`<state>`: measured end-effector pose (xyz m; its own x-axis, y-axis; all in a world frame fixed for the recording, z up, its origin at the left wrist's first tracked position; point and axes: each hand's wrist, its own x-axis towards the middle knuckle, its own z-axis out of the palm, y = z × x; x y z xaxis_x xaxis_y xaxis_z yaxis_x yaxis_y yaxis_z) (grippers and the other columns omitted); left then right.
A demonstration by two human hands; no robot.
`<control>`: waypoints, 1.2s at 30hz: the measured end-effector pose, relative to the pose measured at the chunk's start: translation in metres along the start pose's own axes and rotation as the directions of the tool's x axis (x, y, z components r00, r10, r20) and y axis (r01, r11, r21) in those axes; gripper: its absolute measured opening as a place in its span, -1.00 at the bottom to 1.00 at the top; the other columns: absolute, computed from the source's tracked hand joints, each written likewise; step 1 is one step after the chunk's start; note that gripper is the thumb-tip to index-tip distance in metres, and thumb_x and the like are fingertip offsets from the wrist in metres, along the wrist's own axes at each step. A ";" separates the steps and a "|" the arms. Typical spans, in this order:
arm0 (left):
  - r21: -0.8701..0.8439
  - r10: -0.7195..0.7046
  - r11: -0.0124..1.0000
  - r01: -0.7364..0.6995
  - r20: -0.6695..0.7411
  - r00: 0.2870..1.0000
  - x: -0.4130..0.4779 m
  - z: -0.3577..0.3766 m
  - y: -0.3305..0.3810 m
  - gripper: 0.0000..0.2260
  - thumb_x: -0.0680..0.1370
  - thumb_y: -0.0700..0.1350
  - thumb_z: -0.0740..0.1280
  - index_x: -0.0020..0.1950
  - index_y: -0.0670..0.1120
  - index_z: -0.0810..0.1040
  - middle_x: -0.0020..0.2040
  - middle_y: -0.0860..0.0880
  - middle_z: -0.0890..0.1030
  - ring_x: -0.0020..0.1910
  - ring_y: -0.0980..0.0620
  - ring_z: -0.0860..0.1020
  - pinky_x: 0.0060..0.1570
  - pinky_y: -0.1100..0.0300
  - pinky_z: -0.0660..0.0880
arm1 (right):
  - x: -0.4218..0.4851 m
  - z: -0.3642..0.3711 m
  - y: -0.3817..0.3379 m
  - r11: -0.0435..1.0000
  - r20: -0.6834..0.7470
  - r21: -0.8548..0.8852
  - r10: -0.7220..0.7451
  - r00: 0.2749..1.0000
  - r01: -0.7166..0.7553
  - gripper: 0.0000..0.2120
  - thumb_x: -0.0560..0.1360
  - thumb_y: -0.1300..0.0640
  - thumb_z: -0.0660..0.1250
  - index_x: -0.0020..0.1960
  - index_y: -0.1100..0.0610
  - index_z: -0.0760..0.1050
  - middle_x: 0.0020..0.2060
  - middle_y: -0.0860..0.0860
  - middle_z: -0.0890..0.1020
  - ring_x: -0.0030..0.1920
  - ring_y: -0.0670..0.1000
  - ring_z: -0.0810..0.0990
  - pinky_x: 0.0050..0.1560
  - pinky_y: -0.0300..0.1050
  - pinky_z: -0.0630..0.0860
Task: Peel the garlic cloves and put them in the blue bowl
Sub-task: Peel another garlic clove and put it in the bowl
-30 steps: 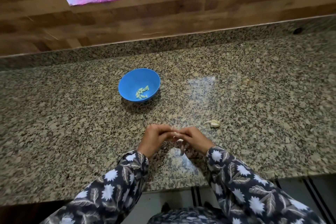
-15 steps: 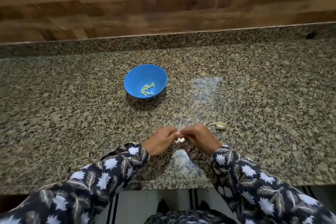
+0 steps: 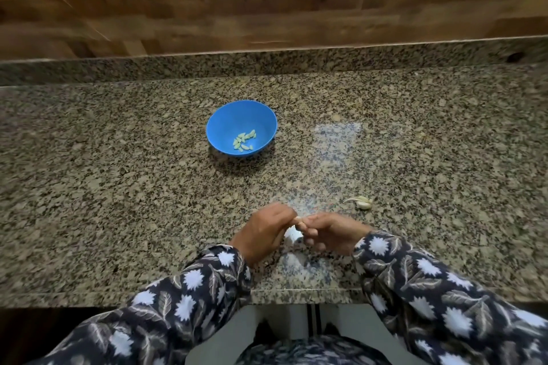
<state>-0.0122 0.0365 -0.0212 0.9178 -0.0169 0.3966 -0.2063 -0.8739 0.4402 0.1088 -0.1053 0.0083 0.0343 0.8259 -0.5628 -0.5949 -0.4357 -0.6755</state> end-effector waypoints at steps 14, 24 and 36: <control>-0.453 -0.732 0.462 0.762 0.290 0.616 0.024 0.003 0.035 -0.80 0.62 -0.12 0.19 -0.02 -0.16 0.58 -0.34 0.06 0.49 -0.47 0.26 0.39 -0.49 0.44 0.30 | 0.012 -0.003 0.012 0.575 -0.340 -0.812 -0.600 0.724 0.096 -0.78 0.50 0.07 0.30 0.03 0.16 0.61 -0.29 -0.15 0.56 -0.28 -0.19 0.48 -0.17 -0.28 0.46; -0.722 -0.859 0.310 0.619 0.066 0.507 0.013 0.021 0.034 -0.84 0.40 -0.31 0.44 -0.04 -0.20 0.65 -0.05 -0.16 0.67 -0.10 -0.07 0.65 -0.08 0.09 0.60 | 0.019 0.010 0.039 0.683 -0.537 -0.718 -0.666 0.518 0.134 -0.84 0.41 0.17 0.43 -0.03 0.20 0.65 -0.19 0.00 0.68 -0.23 -0.09 0.61 -0.14 -0.24 0.54; -0.823 -0.885 0.227 0.520 0.049 0.463 0.010 0.022 0.044 -0.85 0.38 -0.41 0.41 -0.10 -0.23 0.64 -0.13 -0.07 0.68 -0.17 0.09 0.65 -0.15 0.29 0.57 | 0.011 0.031 0.040 0.928 -0.616 0.189 -0.143 0.774 0.322 -0.85 0.48 0.12 0.34 -0.04 0.19 0.59 -0.38 0.03 0.58 -0.48 -0.08 0.43 -0.51 -0.25 0.35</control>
<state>-0.0044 -0.0131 -0.0158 0.6243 0.7417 -0.2452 0.1516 0.1929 0.9694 0.0611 -0.1024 -0.0100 0.6069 0.4813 -0.6325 -0.6923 -0.0708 -0.7181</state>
